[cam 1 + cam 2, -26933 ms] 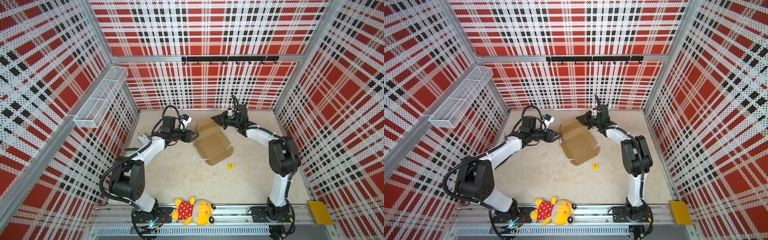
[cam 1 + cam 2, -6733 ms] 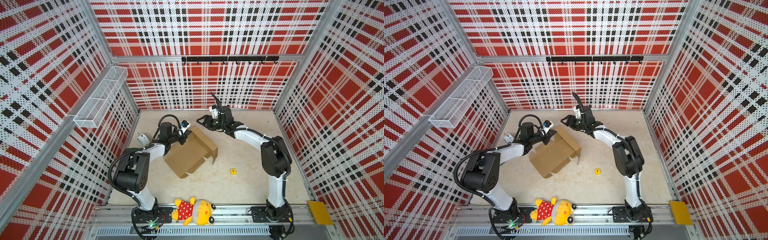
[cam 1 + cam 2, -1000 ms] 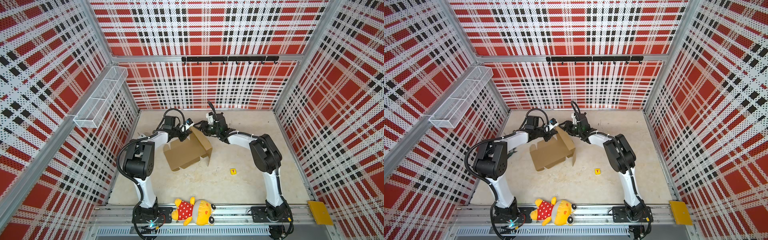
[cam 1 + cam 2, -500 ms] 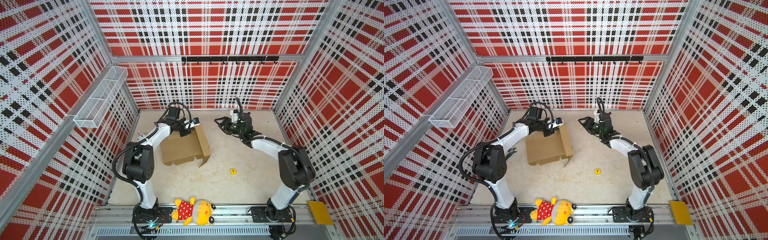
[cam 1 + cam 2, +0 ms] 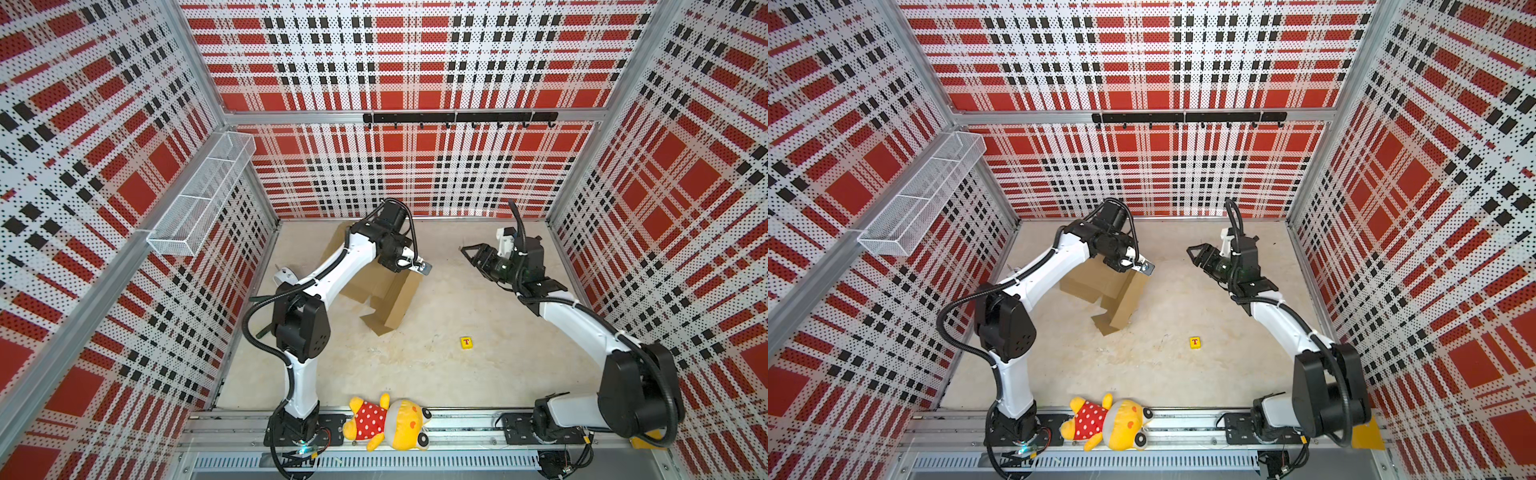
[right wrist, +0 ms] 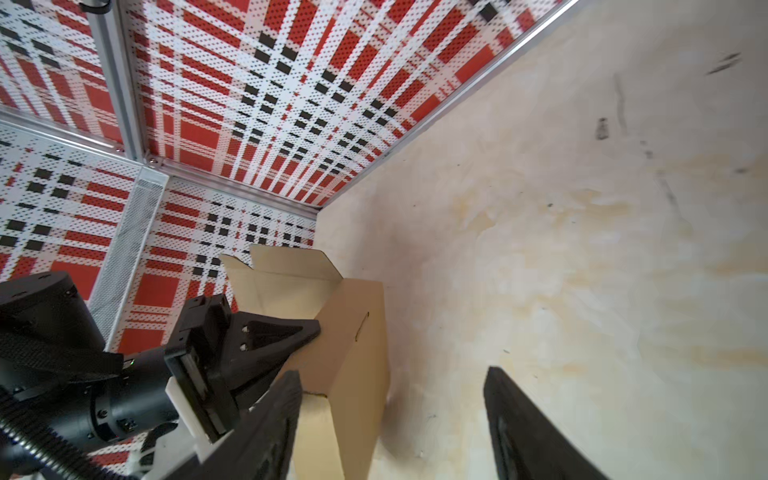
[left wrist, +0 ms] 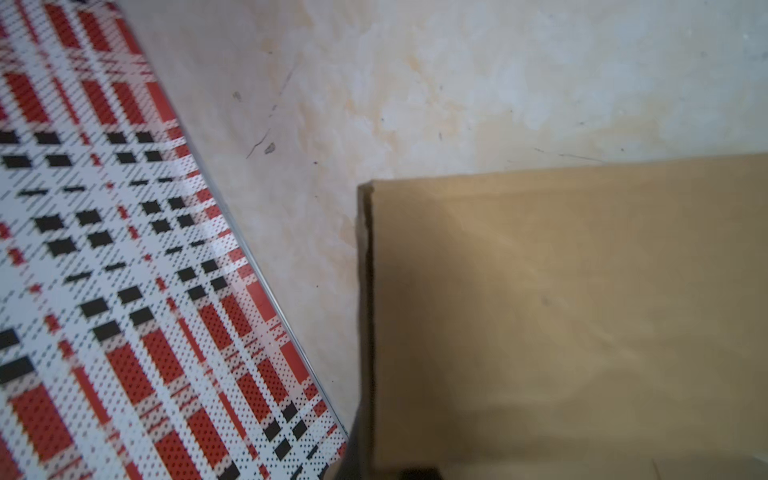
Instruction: Fold the paper box
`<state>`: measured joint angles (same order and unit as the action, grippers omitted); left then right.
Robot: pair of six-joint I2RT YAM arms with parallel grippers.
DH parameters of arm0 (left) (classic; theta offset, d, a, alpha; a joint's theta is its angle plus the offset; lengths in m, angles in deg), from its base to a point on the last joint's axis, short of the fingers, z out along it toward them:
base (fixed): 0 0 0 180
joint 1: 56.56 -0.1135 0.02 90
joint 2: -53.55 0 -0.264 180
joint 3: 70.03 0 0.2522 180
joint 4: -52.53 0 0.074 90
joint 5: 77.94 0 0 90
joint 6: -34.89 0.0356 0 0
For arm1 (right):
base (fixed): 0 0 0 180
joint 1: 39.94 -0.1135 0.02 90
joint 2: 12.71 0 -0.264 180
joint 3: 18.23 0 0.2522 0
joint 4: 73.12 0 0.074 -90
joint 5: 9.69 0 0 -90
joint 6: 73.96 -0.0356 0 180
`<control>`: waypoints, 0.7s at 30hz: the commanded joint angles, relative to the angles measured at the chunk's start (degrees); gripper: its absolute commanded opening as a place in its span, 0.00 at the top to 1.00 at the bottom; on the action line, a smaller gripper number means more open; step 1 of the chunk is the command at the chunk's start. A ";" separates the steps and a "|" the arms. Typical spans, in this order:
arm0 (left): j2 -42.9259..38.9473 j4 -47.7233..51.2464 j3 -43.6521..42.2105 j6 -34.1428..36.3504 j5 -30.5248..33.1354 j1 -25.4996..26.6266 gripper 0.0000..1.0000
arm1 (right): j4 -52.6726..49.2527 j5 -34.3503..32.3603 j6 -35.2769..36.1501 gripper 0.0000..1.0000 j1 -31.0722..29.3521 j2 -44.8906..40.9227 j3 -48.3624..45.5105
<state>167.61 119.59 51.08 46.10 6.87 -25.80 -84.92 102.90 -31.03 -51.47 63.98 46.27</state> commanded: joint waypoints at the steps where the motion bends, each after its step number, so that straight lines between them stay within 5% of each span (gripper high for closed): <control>1: 3.31 4.90 1.24 23.52 14.48 2.36 1.00 | -4.78 -4.41 4.53 0.26 2.99 -5.64 -3.46; 7: 10.54 2.25 7.16 31.33 24.87 8.02 1.00 | -18.36 -14.59 12.24 0.23 6.98 -15.32 -5.47; 15: 14.84 -5.87 5.14 35.55 29.01 13.68 1.00 | -28.24 -20.02 14.40 0.00 17.14 -27.72 -8.06; 21: 16.52 -13.13 -0.15 34.66 29.86 16.59 0.96 | -21.41 -17.78 13.33 0.00 21.02 -35.72 -14.36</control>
<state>181.88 111.09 53.00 52.13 31.13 -10.08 -109.40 85.00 -17.83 -30.70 29.79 33.99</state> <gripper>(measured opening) 0.064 0.993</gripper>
